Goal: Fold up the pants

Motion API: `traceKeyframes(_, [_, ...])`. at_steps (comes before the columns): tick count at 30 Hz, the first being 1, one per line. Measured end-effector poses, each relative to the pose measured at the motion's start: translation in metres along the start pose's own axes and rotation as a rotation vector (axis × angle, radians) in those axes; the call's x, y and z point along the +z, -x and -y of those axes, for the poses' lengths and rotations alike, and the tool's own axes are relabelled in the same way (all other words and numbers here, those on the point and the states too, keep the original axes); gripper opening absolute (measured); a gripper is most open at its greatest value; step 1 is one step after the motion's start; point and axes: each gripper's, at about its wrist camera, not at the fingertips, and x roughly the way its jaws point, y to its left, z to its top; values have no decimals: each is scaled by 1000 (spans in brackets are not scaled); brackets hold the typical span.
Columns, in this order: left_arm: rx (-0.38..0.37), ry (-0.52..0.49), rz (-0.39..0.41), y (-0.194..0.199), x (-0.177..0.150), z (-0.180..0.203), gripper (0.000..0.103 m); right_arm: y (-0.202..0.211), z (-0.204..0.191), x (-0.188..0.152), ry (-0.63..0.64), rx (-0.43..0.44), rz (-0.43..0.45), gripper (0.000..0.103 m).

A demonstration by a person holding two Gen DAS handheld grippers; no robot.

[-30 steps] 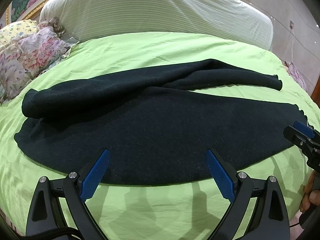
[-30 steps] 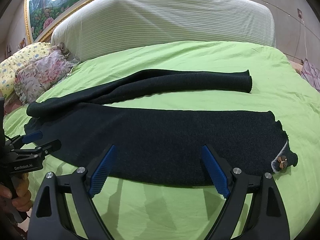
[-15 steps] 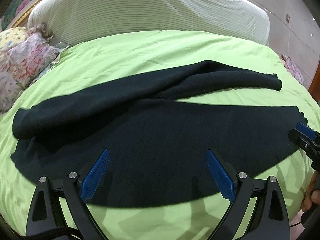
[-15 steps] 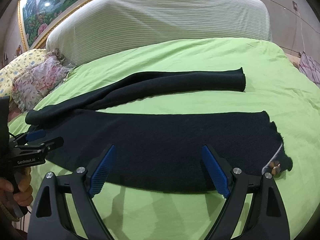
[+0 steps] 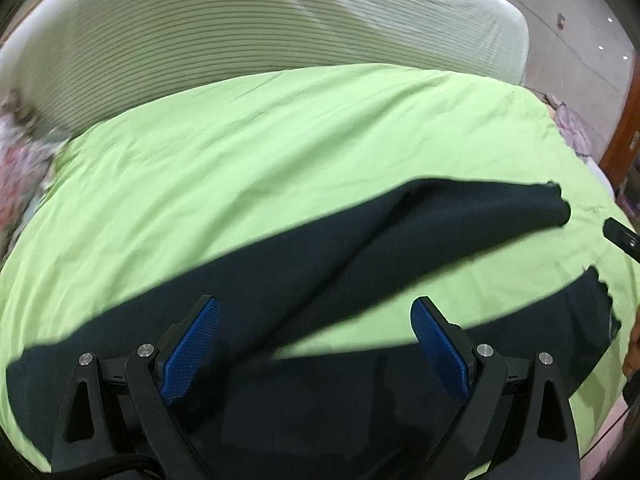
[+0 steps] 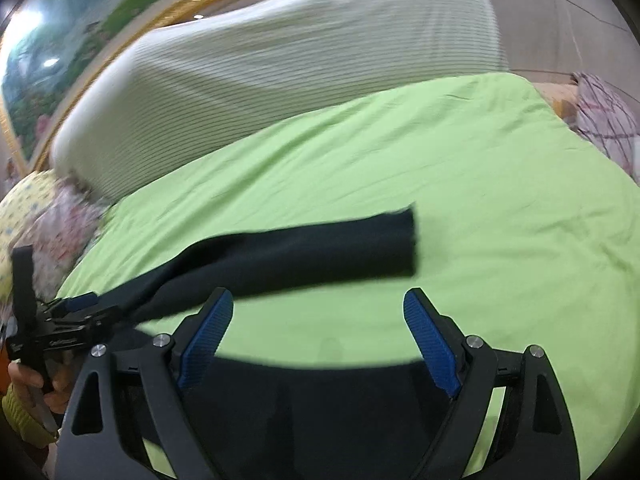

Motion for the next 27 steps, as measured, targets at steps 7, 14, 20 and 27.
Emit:
traceKeyframes(7, [-102,-63,-84,-47,47,9,96,-34,27,38,-57,18,-46,87])
traceKeyframes(14, [-192,-154,-207,-107,87,31,96,-75,44,54,-92,27,-152,87])
traceKeyframes(20, [-221,-279,-300,-144,89,58,56,-100,55,56,-127,16,-213,56])
traceKeyframes(27, [-266,-330,-246,-117,82,71,8,-95,59,64,-117,51,-193,8])
